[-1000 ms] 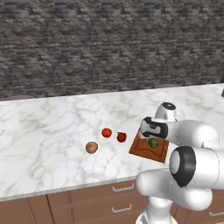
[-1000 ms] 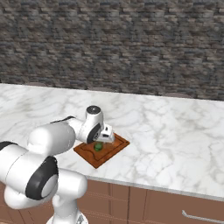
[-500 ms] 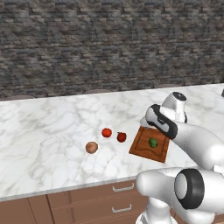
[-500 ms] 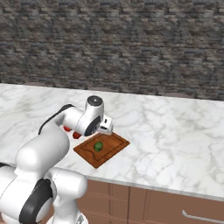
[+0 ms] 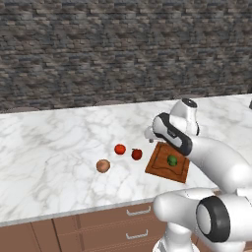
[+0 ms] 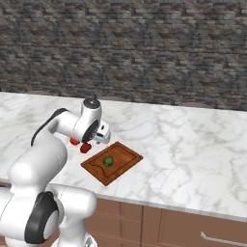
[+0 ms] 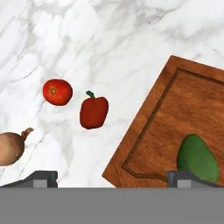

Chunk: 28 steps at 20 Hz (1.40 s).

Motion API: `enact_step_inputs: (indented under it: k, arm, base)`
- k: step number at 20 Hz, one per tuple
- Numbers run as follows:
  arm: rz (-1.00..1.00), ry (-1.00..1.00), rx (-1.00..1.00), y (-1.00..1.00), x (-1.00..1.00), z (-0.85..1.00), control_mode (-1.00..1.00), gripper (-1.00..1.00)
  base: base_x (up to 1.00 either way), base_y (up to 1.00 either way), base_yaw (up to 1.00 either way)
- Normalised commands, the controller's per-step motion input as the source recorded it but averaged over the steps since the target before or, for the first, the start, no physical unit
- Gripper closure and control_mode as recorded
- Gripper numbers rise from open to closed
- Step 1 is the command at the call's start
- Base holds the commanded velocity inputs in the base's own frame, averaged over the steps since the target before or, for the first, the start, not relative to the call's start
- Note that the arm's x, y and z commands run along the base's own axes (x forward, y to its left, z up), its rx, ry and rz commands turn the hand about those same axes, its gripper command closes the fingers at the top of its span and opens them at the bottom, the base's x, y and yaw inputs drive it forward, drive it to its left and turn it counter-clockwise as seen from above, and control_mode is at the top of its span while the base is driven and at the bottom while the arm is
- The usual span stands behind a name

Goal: Place the avocado, onion, tomato, and bell pepper on the cutting board.

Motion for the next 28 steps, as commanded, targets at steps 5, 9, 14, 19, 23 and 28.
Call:
enact_step_inputs:
  k: [5,9,14,19,23,28]
  arm:
    - [0.00,0.10,-0.05,0.68,0.20,0.02,-1.00,-1.00]
    - [0.00,0.00,-0.04,0.35,0.21,-0.09,-1.00,-1.00]
    - [0.00,0.01,-0.01,0.08,0.25,-0.11,-1.00,-1.00]
    - [0.00,0.03,-0.02,0.00,0.16,-0.05,-1.00,-1.00]
    - [0.00,0.06,-0.02,0.00,0.22,-0.12,-1.00,-1.00]
    - [0.00,0.09,-0.03,0.00,0.23,-0.23,-1.00,-1.00]
  base:
    - [0.00,0.00,0.00]
    - [0.00,0.00,0.00]
    - [0.00,0.00,0.00]
    - [0.00,0.00,0.00]
    - [0.00,0.00,0.00]
    - [0.00,0.00,0.00]
